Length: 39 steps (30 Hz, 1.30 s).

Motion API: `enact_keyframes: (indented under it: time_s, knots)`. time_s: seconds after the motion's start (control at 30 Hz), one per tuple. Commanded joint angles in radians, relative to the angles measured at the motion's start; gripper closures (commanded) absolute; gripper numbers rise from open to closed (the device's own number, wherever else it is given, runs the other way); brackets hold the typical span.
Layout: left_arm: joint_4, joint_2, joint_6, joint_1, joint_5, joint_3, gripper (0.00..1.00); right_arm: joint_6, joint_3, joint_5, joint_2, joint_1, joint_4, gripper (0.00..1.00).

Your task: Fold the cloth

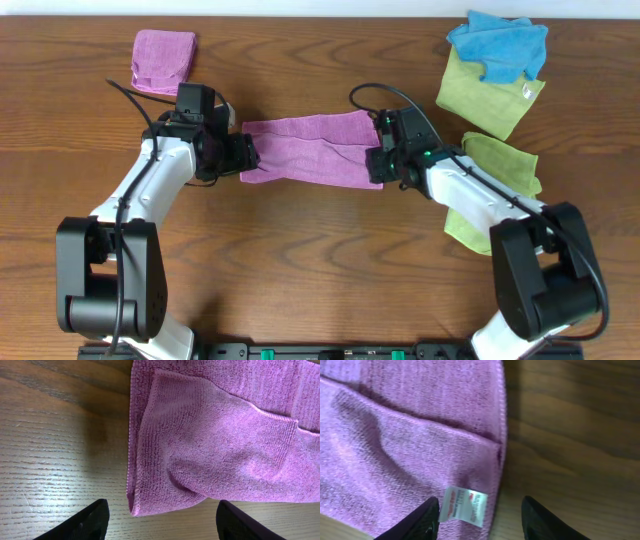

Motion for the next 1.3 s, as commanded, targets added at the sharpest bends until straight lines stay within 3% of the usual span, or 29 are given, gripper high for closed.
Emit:
enact_keyframes:
  time_s: [0.0, 0.4, 0.87, 1.03, 1.27]
  knots:
    - [-0.001, 0.011, 0.018, 0.003, -0.001, -0.001, 0.3, -0.001, 0.01, -0.014, 0.028, -0.014, 0.009, 0.48]
    - [-0.001, 0.011, 0.018, 0.003, -0.001, -0.001, 0.3, 0.006, 0.011, -0.093, 0.042, -0.028, 0.054, 0.69]
    - [-0.001, 0.011, 0.018, 0.003, -0.001, -0.001, 0.3, 0.006, 0.01, -0.101, 0.074, -0.034, 0.052, 0.81]
    - [-0.001, 0.011, 0.018, 0.003, -0.001, -0.001, 0.3, 0.007, 0.011, -0.101, 0.074, -0.035, 0.061, 0.99]
    - [-0.012, 0.011, 0.018, 0.016, -0.004, -0.001, 0.33, 0.006, 0.092, -0.122, 0.074, -0.035, -0.033, 0.99]
